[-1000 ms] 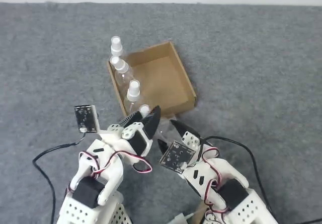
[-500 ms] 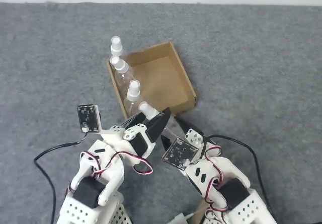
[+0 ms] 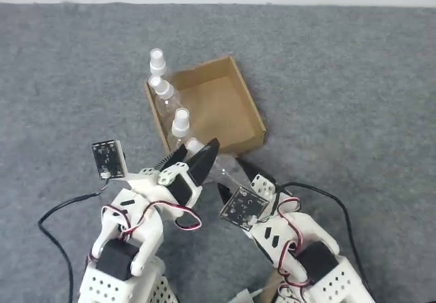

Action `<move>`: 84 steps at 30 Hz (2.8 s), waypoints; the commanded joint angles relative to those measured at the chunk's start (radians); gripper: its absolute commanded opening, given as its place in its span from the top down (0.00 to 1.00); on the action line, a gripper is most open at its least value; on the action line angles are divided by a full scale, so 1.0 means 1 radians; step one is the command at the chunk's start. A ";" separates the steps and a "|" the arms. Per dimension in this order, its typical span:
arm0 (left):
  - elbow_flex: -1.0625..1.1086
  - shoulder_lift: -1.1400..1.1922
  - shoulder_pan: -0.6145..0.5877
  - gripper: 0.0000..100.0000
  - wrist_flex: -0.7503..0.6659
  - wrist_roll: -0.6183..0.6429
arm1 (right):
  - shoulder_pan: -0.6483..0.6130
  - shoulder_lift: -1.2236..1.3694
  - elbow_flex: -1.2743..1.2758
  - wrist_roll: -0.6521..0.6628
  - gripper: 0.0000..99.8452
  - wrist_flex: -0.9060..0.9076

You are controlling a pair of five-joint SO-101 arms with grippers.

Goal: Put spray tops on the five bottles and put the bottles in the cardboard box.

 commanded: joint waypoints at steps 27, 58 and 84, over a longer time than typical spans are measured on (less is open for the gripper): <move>-0.203 -0.020 -0.130 0.75 0.064 0.087 | 0.119 -0.033 -0.121 -0.259 0.96 -0.018; -0.051 -0.017 0.074 0.75 -0.074 0.051 | 0.031 -0.033 -0.190 -0.278 0.95 -0.018; -0.058 -0.018 0.221 0.75 0.020 -0.057 | 0.031 -0.033 -0.132 -0.276 0.96 -0.016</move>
